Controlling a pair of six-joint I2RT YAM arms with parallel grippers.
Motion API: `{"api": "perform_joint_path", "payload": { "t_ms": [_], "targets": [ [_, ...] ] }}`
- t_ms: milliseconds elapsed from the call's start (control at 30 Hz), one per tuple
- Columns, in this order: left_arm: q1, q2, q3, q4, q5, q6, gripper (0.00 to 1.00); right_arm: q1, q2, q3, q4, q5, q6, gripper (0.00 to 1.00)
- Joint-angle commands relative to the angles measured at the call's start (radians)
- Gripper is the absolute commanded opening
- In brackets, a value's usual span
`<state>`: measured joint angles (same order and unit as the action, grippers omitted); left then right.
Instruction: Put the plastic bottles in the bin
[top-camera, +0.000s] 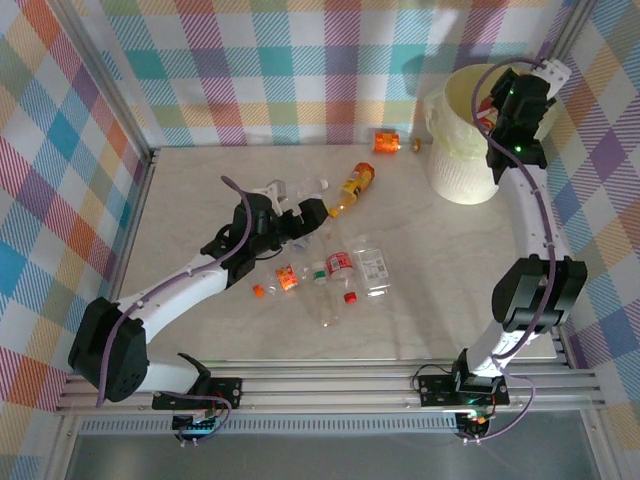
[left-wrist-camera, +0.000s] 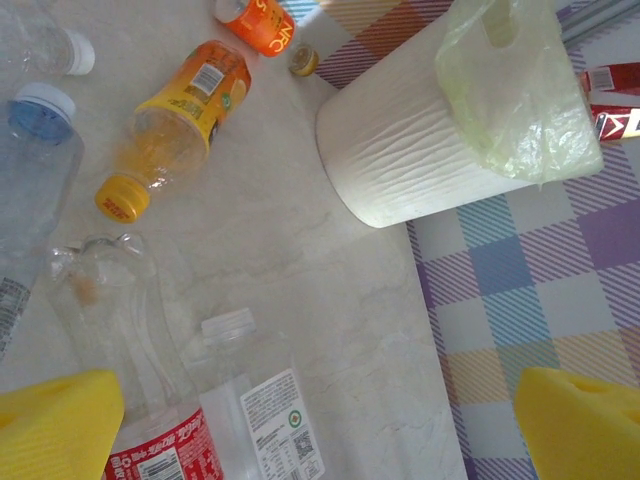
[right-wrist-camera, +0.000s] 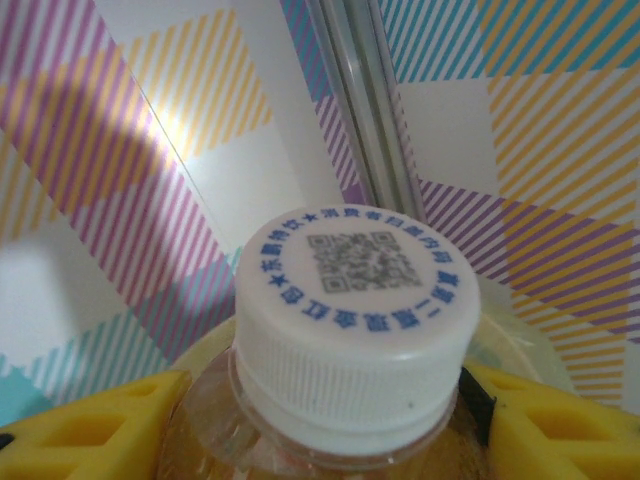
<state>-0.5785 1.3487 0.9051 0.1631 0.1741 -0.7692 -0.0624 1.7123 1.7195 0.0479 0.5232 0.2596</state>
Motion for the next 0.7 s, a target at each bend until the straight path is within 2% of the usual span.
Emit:
{"api": "perform_joint_path", "payload": {
  "t_ms": [0,233,433,667],
  "targets": [
    [-0.006,-0.024,-0.016,-0.021,-0.018,0.015,1.00,0.002,0.019,-0.005,0.080,0.058,-0.144,0.47],
    [-0.006,-0.021,-0.026,-0.022,-0.023,0.016,1.00,0.033,0.061,-0.007,0.161,0.091,-0.349,0.52],
    [-0.005,-0.019,-0.025,-0.026,-0.025,0.016,1.00,0.068,0.129,0.031,0.250,0.200,-0.555,0.70],
    [-0.006,-0.028,-0.033,-0.052,-0.057,0.019,1.00,0.075,0.141,0.054,0.255,0.249,-0.560,0.80]
  ]
}}
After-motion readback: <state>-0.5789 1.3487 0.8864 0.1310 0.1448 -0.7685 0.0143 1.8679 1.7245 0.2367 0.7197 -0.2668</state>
